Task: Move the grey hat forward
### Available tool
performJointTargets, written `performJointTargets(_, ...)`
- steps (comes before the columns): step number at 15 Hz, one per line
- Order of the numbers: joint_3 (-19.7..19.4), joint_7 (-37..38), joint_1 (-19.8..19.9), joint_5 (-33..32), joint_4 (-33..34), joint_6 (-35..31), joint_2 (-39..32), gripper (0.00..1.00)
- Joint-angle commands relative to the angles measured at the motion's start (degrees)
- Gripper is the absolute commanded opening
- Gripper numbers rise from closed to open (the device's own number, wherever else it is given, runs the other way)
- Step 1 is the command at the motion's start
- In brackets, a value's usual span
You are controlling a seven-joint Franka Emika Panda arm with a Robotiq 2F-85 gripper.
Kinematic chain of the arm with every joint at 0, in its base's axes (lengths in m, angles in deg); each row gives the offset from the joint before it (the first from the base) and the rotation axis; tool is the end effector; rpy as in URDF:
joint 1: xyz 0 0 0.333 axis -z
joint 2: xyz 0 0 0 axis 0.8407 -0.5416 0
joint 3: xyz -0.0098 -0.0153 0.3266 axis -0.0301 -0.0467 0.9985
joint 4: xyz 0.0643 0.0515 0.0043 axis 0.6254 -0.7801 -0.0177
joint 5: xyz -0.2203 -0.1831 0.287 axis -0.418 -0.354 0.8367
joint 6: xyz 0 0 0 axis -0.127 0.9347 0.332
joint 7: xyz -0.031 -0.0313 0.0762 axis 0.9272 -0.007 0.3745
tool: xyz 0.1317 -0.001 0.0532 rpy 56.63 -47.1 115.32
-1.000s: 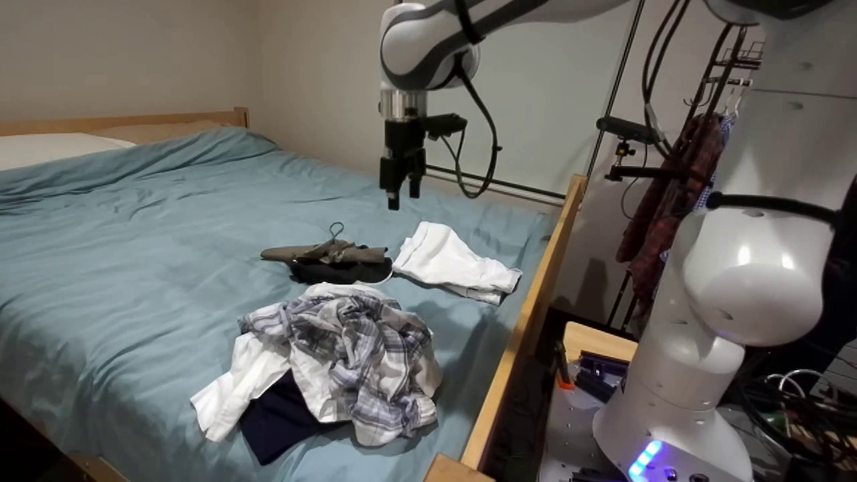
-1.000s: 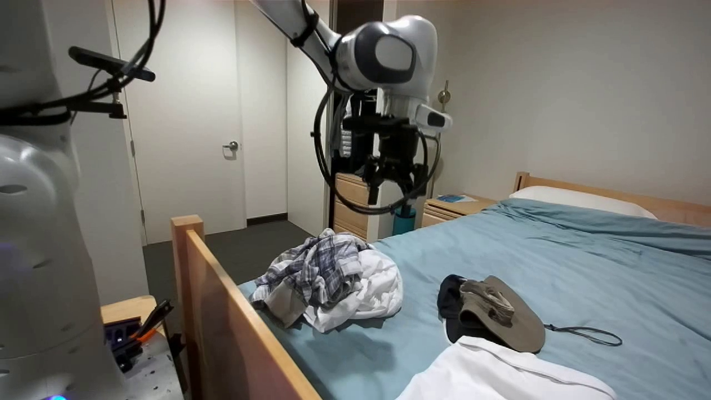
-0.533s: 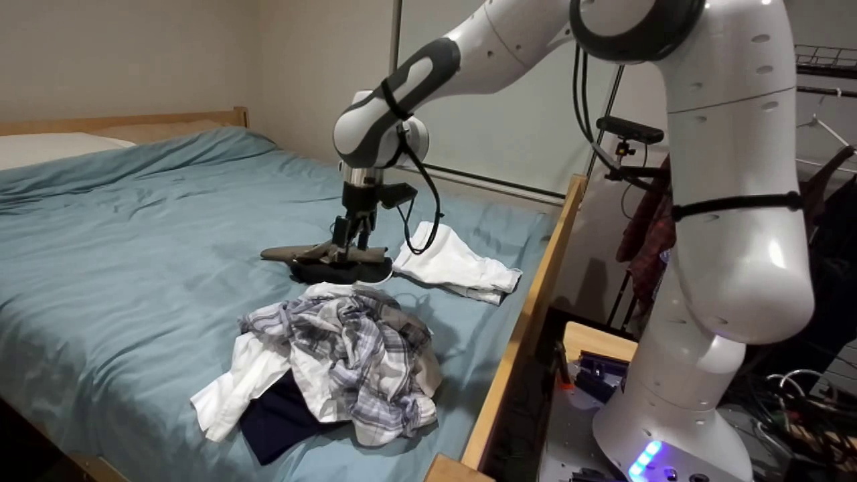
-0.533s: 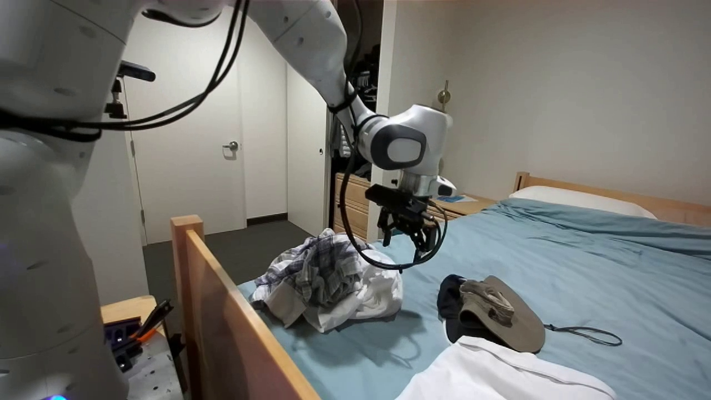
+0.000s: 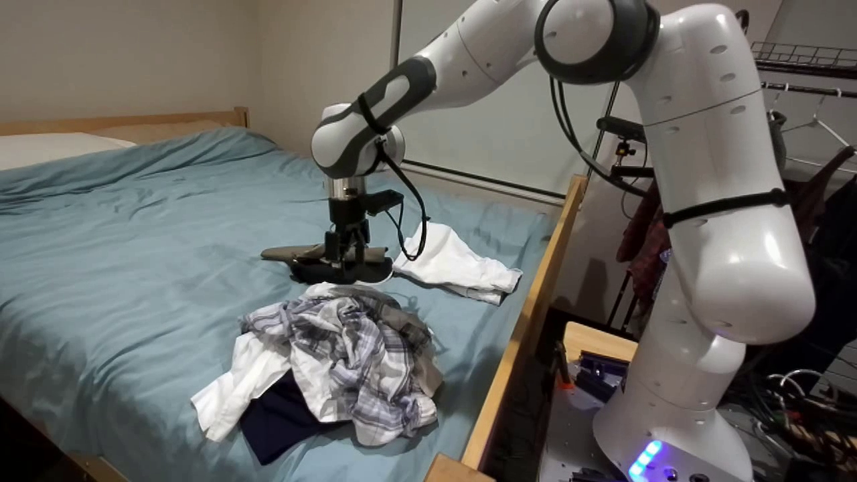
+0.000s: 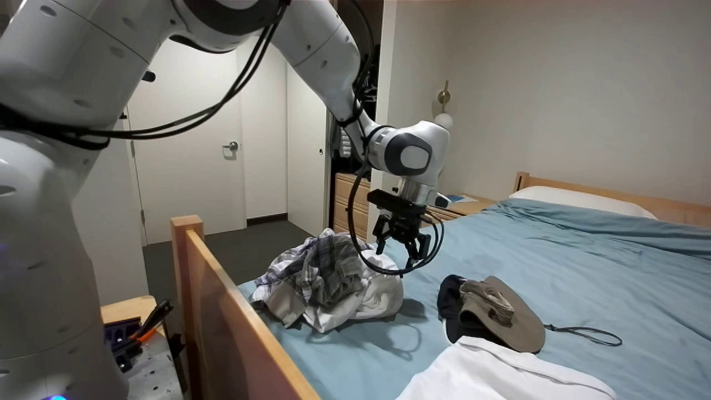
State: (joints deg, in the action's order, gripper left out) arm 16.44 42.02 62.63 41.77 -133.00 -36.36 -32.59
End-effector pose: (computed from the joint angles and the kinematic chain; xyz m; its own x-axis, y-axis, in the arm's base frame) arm 0.6399 -0.0752 0.2169 0.9833 0.1053 -0.1487 0.0892 -0.9898 -0.1114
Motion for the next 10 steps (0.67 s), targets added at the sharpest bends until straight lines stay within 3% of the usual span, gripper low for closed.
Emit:
performJointTargets(1,0.87,1.14,0.87,-0.57,0.69,0.14,-0.02,1.0)
performJointTargets(7,-3.07,5.84,2.28,-2.41,-0.66,1.1,4.3,1.0)
performJointTargets(10,-6.99,10.92,2.46,-7.26,2.27,6.25,4.63,1.0)
